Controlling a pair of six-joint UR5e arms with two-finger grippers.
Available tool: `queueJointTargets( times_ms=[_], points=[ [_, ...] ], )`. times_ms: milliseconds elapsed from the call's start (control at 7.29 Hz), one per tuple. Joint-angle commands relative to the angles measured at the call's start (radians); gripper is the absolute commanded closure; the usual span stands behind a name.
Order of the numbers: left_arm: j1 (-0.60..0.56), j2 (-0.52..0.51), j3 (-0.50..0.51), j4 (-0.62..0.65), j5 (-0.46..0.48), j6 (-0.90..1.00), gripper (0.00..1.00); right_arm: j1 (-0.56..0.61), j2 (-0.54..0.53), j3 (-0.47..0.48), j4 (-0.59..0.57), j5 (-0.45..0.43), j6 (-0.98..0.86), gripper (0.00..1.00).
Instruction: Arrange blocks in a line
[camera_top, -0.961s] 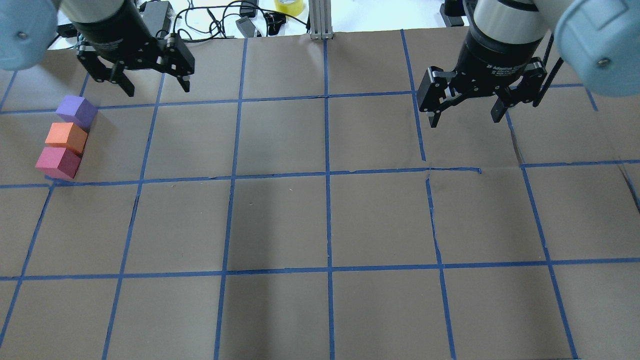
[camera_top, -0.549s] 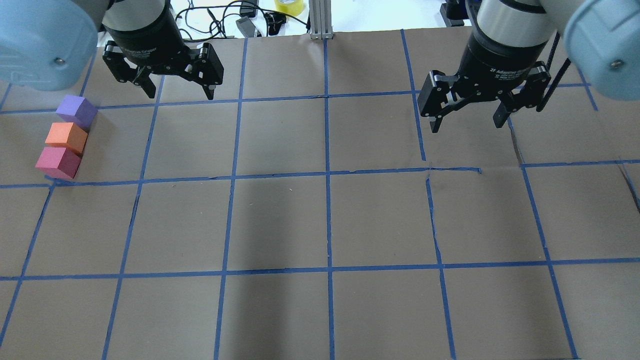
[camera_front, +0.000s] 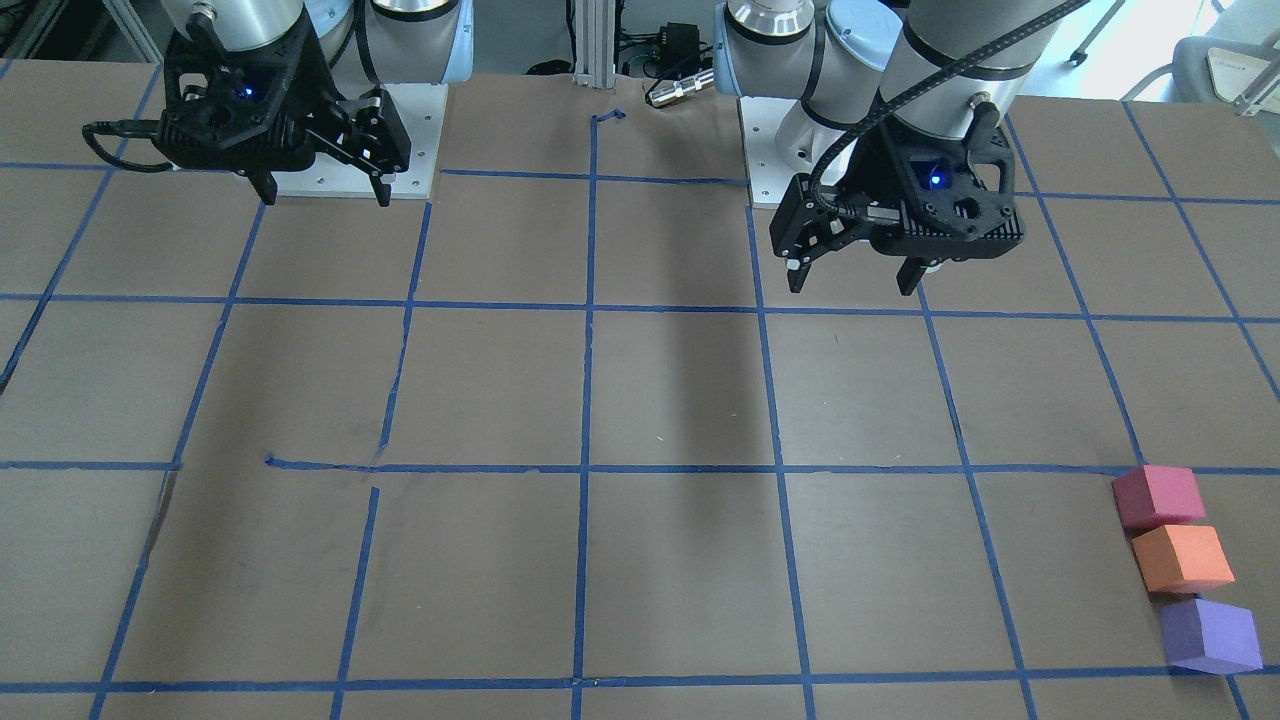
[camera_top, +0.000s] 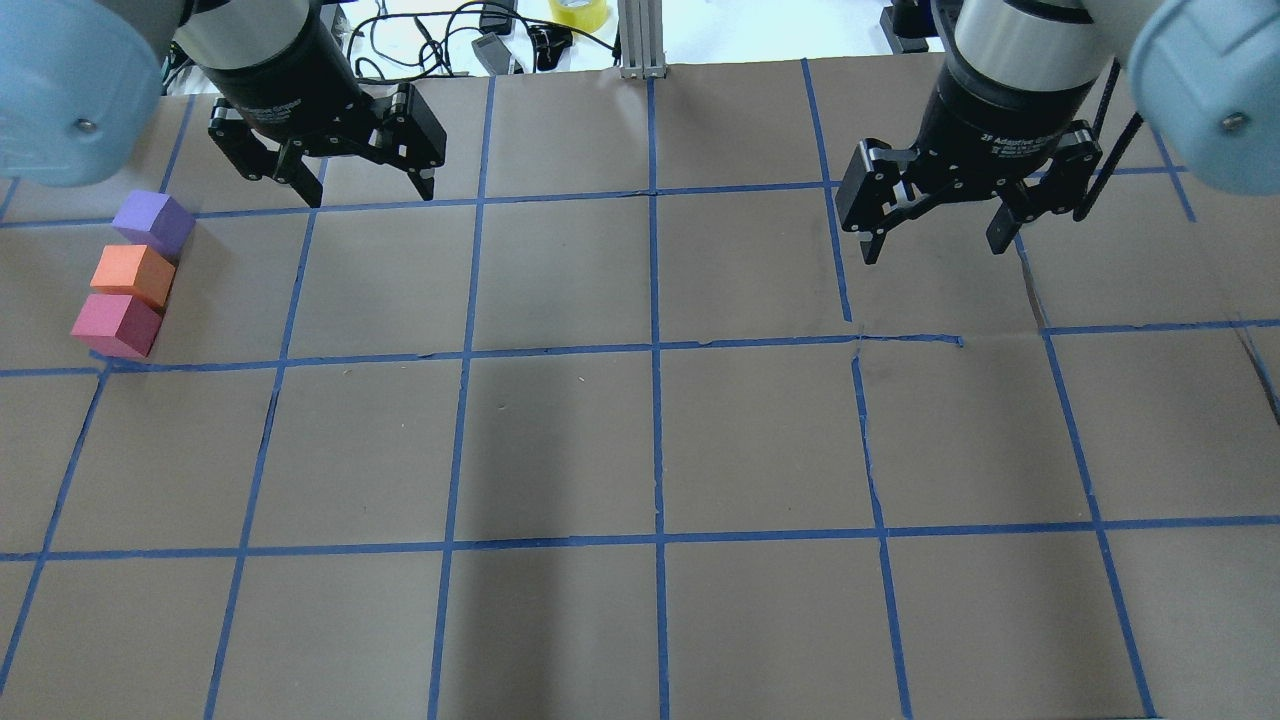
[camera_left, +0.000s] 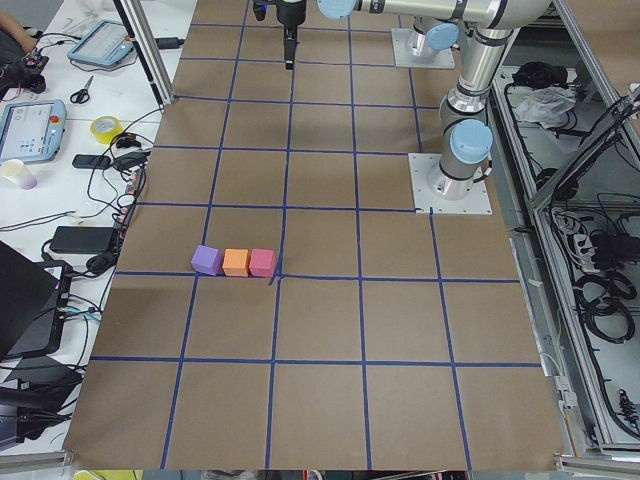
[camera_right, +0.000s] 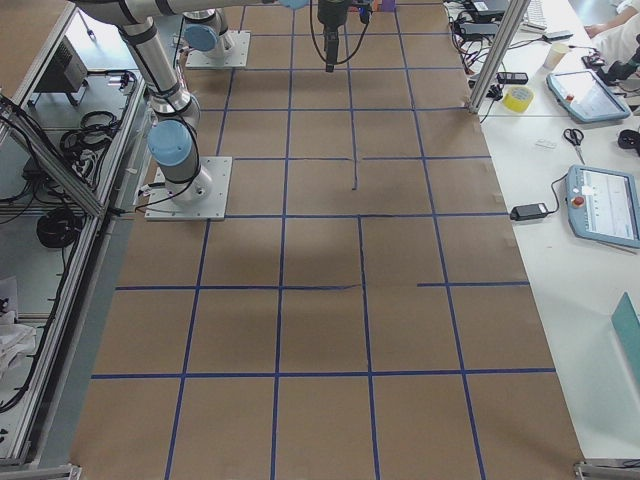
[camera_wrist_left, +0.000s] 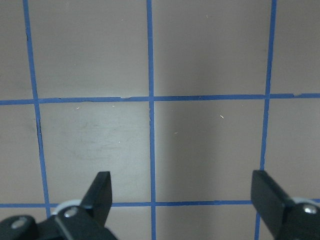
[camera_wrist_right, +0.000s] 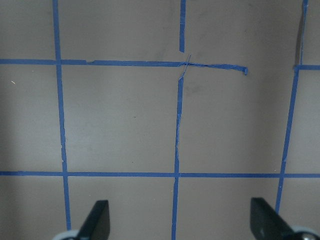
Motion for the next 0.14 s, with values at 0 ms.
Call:
queueJointTargets(
  times_ms=[0],
  points=[
    [0.009,0.01,-0.004,-0.004,0.005,0.008,0.0,0.005,0.001,0.003,0.004,0.002,0.006,0.0]
  ],
)
